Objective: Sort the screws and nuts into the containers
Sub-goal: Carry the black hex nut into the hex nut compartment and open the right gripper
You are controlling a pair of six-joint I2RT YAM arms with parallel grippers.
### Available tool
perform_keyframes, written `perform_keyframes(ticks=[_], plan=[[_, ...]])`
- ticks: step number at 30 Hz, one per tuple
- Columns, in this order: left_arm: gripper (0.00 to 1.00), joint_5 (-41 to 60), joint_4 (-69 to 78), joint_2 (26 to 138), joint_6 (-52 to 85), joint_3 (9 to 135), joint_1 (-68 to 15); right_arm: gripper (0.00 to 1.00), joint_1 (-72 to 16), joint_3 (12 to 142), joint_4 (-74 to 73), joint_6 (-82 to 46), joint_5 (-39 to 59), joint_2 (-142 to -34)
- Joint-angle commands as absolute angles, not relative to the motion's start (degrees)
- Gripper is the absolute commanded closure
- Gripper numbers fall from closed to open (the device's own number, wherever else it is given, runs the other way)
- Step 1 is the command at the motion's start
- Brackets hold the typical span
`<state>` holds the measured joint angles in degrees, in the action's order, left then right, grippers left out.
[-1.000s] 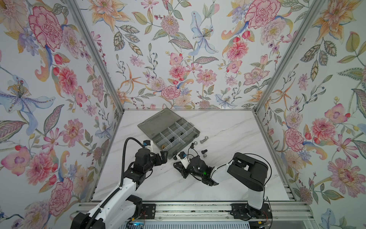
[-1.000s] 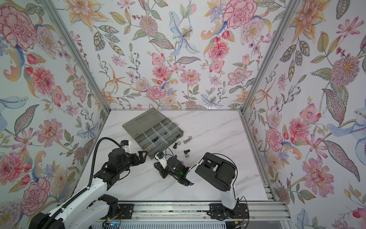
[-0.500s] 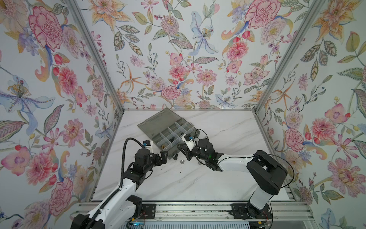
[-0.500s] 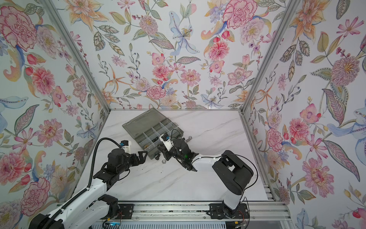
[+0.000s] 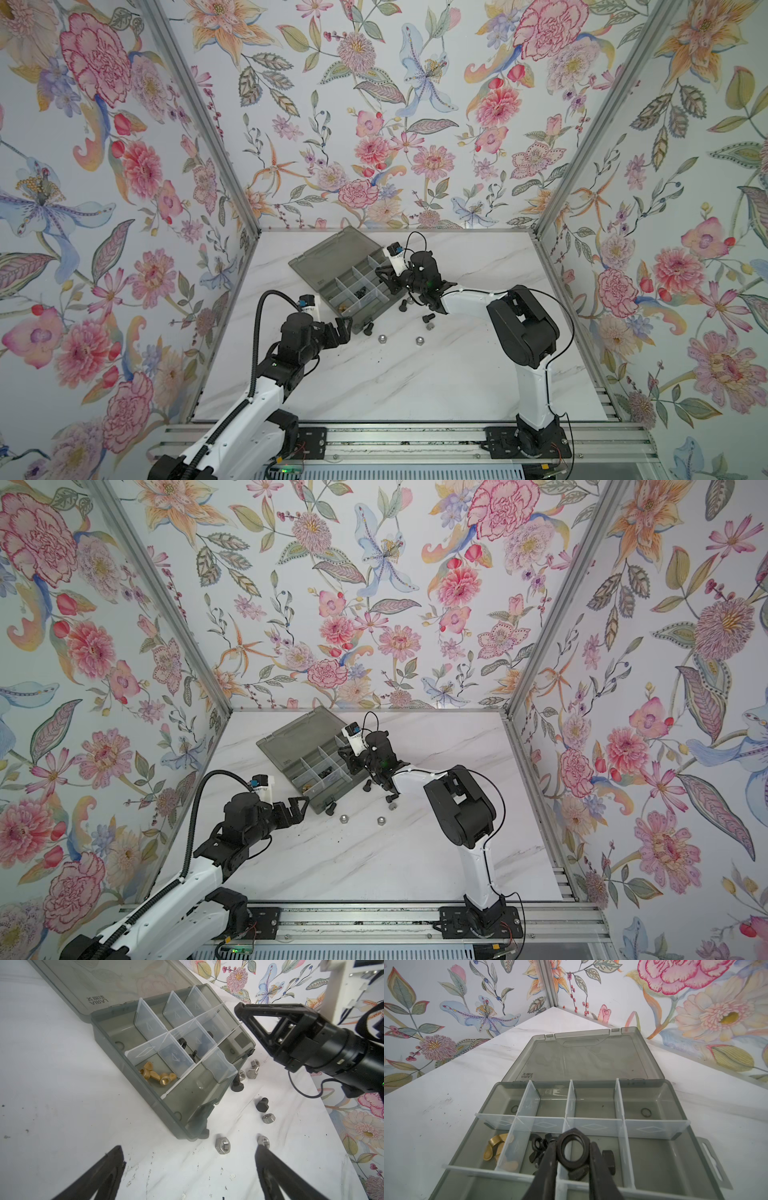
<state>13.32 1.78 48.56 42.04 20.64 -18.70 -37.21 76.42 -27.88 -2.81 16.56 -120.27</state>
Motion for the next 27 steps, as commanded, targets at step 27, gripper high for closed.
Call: perform_keyframes(ticks=[27], plan=[[0.01,14.9,2.4,47.9,42.6,20.2,-18.1,0.8,-35.6,84.0,-17.2,-3.6,16.3,-126.1]])
